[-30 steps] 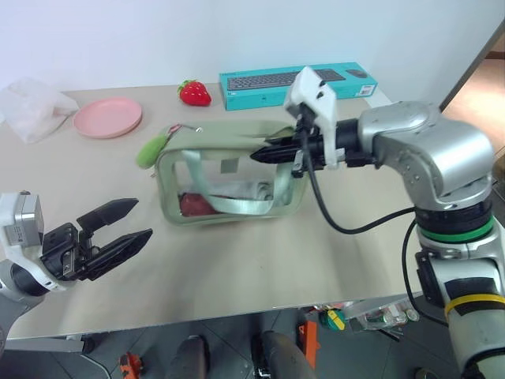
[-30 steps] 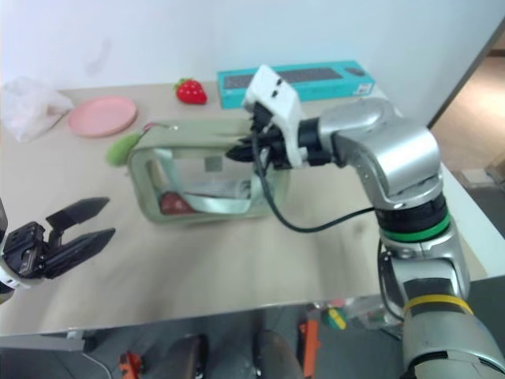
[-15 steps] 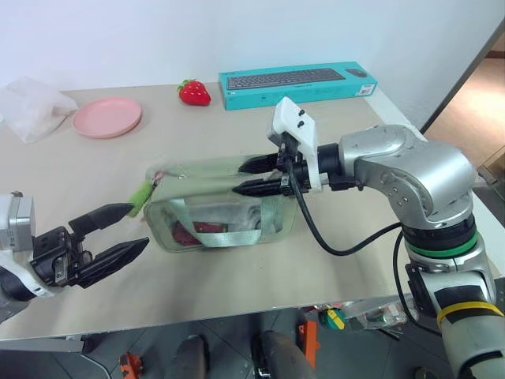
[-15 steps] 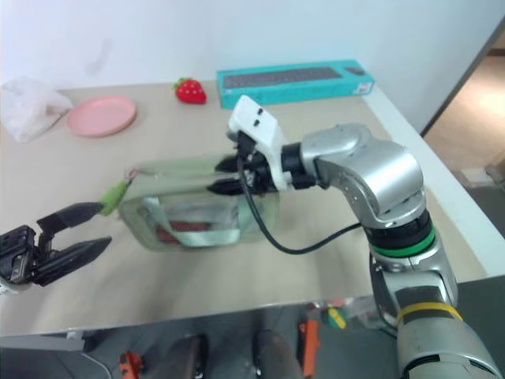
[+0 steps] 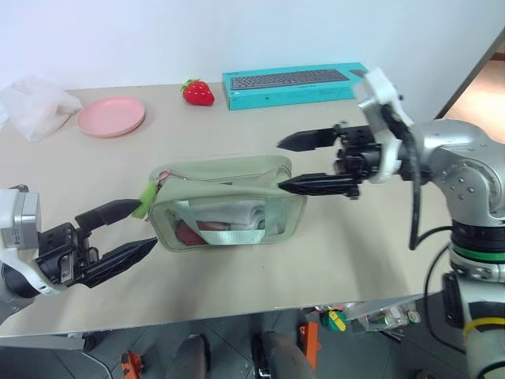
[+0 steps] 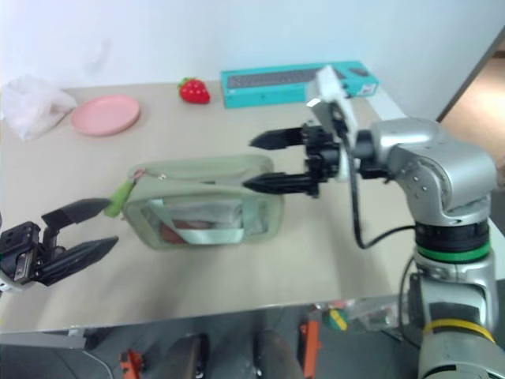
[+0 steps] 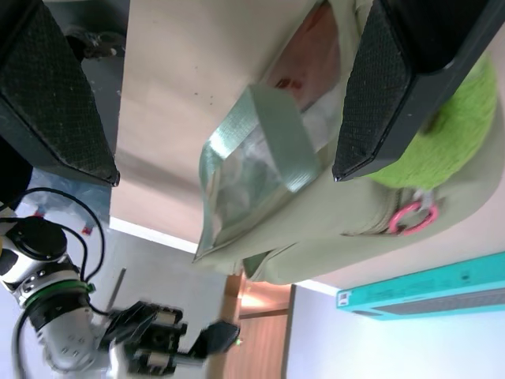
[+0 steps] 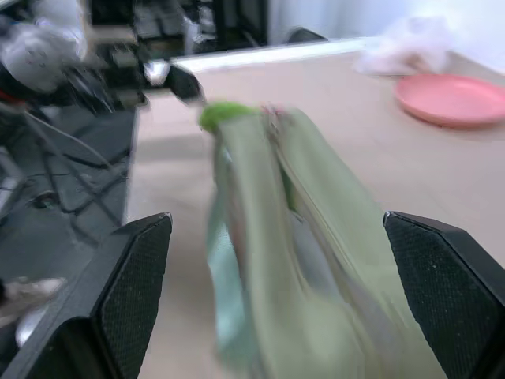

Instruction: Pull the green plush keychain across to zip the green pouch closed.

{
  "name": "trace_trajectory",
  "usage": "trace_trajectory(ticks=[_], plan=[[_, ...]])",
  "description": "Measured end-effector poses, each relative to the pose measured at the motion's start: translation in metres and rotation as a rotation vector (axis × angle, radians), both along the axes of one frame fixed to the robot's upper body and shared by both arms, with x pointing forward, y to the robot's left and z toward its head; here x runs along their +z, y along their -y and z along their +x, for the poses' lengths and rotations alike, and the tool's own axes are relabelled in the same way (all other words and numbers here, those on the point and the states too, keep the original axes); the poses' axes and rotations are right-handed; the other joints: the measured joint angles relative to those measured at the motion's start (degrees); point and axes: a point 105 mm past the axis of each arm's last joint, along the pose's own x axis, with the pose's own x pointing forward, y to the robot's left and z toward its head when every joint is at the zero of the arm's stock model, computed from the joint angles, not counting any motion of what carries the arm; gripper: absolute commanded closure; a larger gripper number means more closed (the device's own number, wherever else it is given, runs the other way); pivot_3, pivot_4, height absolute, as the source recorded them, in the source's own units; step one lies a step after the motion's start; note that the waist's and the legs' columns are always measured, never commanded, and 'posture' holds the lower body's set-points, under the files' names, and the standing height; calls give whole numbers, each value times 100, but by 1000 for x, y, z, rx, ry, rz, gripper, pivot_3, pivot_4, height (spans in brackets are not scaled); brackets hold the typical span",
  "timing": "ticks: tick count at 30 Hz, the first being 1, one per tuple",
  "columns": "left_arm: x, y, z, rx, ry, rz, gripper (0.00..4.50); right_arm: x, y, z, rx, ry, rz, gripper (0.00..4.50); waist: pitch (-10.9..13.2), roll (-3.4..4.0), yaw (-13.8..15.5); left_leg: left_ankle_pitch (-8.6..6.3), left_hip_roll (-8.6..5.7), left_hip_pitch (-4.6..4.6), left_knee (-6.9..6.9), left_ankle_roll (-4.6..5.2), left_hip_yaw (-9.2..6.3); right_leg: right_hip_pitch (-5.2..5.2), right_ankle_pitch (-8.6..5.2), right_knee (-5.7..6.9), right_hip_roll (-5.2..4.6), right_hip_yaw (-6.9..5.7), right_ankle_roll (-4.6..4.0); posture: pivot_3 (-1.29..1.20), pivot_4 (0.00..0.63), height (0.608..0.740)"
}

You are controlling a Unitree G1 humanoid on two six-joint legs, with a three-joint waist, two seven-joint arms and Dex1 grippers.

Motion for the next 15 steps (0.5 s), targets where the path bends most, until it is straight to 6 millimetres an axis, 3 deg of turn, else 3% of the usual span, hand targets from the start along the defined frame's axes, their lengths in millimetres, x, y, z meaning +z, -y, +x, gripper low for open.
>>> trace_trajectory(ticks=[6, 15], plan=[[14, 5, 2, -31, 56, -24, 0, -28, 28, 18, -102, 7, -75, 58, 0, 0, -29, 0, 32, 16, 3, 0, 32, -3, 20, 1, 37, 29, -13, 0, 150, 740], [8, 7, 5, -40, 24, -43, 0, -54, 13, 14, -41, -46, -100, 58, 1, -1, -43, 0, 55, 16, 1, 0, 59, -19, 30, 3, 67, 71, -17, 0, 150, 740]])
